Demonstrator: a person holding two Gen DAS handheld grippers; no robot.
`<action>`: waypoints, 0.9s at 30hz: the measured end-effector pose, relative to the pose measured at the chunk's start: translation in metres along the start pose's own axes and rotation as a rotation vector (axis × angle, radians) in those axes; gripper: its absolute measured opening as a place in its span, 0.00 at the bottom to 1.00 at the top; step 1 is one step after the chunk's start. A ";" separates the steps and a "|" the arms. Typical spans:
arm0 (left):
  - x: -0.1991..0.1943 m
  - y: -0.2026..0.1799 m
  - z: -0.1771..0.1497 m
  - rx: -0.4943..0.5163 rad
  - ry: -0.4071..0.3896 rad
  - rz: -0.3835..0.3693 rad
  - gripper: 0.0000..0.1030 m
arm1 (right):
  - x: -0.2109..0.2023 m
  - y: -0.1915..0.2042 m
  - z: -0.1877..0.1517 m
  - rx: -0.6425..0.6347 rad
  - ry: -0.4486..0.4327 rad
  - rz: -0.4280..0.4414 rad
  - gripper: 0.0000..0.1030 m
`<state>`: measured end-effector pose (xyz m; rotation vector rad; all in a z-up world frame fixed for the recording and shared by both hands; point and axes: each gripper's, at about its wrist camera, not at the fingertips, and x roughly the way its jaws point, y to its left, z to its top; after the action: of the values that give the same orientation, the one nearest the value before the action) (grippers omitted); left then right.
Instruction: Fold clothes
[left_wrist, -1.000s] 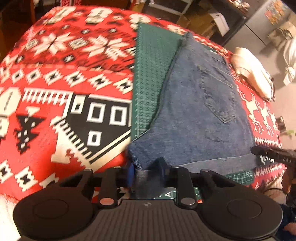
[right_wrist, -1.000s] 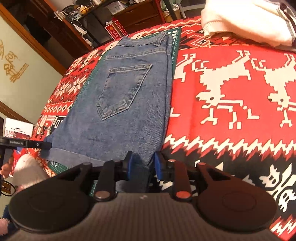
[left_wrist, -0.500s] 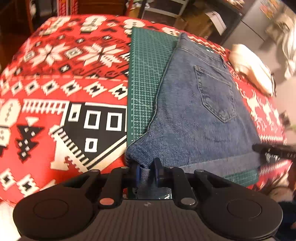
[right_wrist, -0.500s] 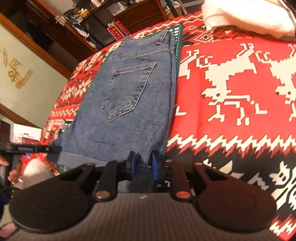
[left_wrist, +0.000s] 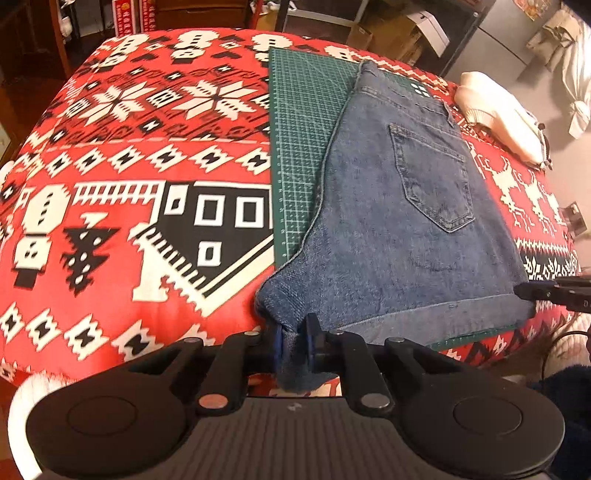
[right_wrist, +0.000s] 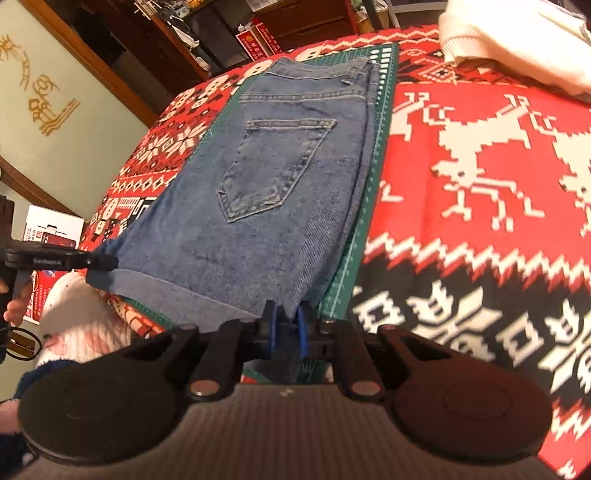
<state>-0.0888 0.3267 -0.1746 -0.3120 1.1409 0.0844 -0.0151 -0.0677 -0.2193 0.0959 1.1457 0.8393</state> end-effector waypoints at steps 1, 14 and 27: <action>0.000 0.002 0.000 -0.012 -0.001 0.000 0.12 | -0.001 -0.001 -0.002 0.002 0.001 0.002 0.12; -0.021 0.021 0.004 -0.030 -0.068 0.141 0.17 | -0.019 -0.010 -0.001 0.008 -0.027 -0.034 0.20; 0.009 -0.027 0.028 0.005 -0.097 -0.049 0.15 | -0.011 0.038 0.017 -0.218 -0.100 -0.097 0.20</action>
<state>-0.0541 0.3080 -0.1662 -0.3273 1.0363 0.0529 -0.0231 -0.0428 -0.1855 -0.0968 0.9516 0.8583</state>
